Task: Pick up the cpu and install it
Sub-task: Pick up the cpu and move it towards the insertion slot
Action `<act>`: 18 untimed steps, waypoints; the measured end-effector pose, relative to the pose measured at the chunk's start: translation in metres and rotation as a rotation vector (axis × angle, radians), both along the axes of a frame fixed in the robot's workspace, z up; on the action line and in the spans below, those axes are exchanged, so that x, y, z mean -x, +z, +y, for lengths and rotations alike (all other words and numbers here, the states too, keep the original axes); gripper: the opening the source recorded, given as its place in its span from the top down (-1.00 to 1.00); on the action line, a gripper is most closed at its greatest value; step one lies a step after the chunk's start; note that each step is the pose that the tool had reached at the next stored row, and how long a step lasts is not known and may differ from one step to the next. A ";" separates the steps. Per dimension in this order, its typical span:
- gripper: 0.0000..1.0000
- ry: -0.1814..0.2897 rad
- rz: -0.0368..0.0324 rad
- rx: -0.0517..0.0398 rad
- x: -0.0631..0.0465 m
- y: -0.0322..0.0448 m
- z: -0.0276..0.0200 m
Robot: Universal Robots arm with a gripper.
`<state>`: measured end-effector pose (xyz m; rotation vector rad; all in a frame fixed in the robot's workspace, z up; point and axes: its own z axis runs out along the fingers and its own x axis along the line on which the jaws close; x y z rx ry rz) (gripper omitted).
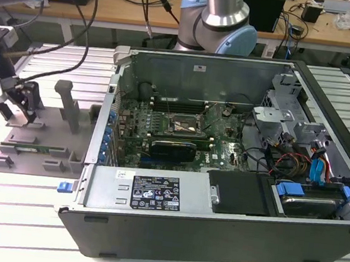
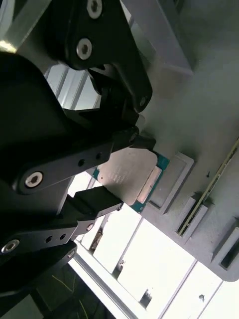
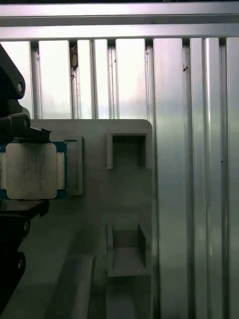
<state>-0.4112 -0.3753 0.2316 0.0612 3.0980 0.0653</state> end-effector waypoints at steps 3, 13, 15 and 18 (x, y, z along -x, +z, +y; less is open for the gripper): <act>-0.08 0.000 -0.0003 0.0000 0.000 0.0115 0.0004; -0.08 0.000 -0.0009 0.0001 0.000 0.0355 0.0006; -0.08 0.000 -0.0013 -0.0001 0.000 0.0393 0.0007; -0.08 0.000 -0.0017 0.0000 0.000 0.0444 0.0007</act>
